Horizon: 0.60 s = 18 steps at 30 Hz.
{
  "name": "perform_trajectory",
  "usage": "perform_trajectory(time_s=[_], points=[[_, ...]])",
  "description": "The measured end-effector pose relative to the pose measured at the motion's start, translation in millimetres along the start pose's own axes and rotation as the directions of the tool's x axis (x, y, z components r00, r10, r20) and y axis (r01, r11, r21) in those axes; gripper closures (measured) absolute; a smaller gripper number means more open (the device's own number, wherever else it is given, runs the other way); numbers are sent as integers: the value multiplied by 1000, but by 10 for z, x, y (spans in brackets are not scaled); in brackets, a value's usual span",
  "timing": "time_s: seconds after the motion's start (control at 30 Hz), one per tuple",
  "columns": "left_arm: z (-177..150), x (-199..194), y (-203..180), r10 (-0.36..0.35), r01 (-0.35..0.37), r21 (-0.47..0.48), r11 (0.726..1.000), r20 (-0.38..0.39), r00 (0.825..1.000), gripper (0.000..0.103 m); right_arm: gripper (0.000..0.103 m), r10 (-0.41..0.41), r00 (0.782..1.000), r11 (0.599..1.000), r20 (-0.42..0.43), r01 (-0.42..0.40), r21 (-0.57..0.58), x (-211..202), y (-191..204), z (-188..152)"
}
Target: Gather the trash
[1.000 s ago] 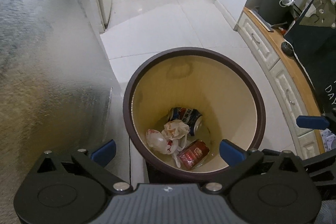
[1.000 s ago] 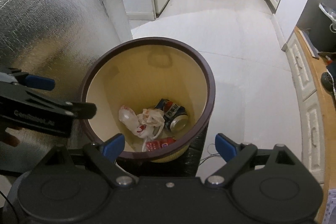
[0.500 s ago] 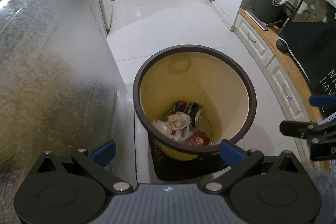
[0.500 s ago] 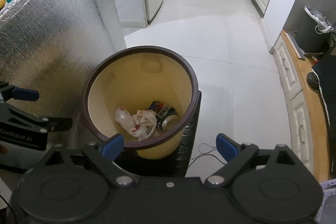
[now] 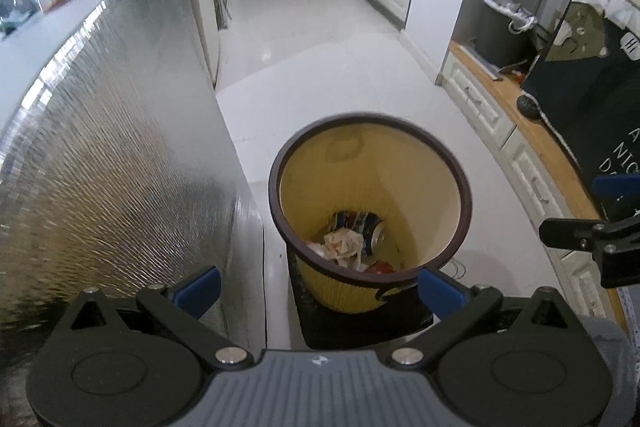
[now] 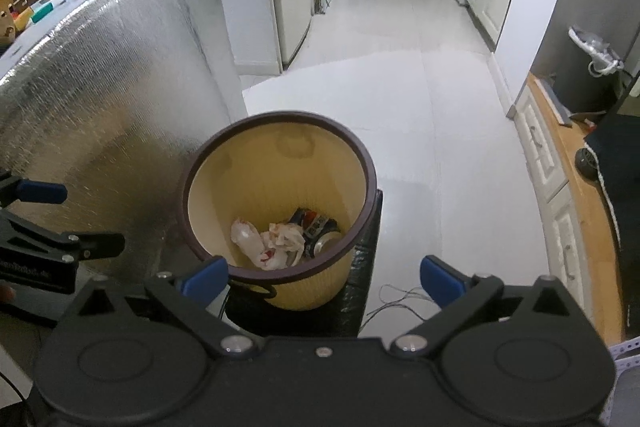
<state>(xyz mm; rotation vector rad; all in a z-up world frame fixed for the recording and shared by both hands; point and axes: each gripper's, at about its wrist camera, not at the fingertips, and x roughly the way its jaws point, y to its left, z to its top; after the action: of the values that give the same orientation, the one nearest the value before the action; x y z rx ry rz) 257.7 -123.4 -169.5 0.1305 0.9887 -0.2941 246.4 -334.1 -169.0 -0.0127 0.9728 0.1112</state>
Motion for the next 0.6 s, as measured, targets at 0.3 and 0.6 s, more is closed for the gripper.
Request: perform_trajectory(time_s=[0.3, 0.6], points=[[-9, -560, -66, -56, 51, 36, 998, 131, 990, 0, 0, -26, 993, 1000, 118, 25, 4, -487, 20, -8], [11, -1216, 132, 2, -7, 16, 1000, 303, 953, 0, 0, -44, 957, 999, 287, 50, -12, -1040, 147, 69]])
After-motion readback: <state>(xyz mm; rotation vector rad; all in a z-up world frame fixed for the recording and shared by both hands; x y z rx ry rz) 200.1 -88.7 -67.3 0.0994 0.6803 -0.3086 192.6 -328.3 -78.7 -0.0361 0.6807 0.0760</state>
